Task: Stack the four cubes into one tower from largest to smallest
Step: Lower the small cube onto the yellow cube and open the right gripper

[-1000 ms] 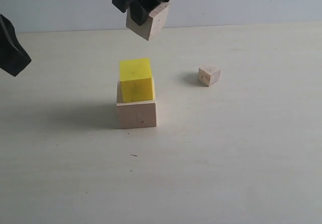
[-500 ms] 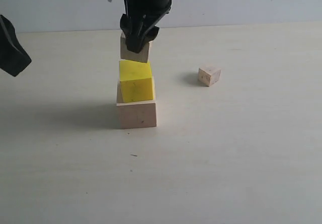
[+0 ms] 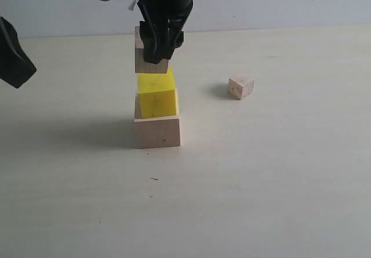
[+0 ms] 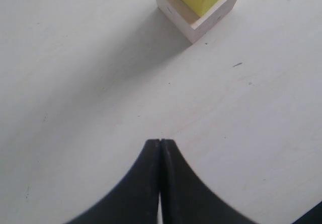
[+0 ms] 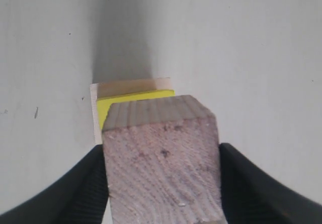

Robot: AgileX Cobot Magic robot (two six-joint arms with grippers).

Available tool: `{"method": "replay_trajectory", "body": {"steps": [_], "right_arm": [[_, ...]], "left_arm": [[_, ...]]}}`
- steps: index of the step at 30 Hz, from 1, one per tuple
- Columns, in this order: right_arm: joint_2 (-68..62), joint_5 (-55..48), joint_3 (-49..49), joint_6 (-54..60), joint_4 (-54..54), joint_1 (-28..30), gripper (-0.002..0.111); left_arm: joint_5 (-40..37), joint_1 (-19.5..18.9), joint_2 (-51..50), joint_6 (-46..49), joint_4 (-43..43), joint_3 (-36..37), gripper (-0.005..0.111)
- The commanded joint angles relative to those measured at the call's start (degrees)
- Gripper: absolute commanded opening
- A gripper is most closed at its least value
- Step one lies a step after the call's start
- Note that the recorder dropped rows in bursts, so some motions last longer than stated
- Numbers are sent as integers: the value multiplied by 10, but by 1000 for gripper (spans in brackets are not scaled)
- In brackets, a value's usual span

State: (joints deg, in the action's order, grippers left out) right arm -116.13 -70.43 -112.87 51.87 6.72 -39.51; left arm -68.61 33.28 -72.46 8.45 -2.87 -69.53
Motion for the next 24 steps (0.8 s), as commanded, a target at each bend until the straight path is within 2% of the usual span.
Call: {"method": "replay_trajectory", "body": {"steps": [1,24], "right_arm": [[2,5,0,6,2,2,0],[-20,5,0,6,-11,2,0]], "left_arm": [[1,-2,1,3,6,2,0],[-5,-2,1,3,6,2,0]]}}
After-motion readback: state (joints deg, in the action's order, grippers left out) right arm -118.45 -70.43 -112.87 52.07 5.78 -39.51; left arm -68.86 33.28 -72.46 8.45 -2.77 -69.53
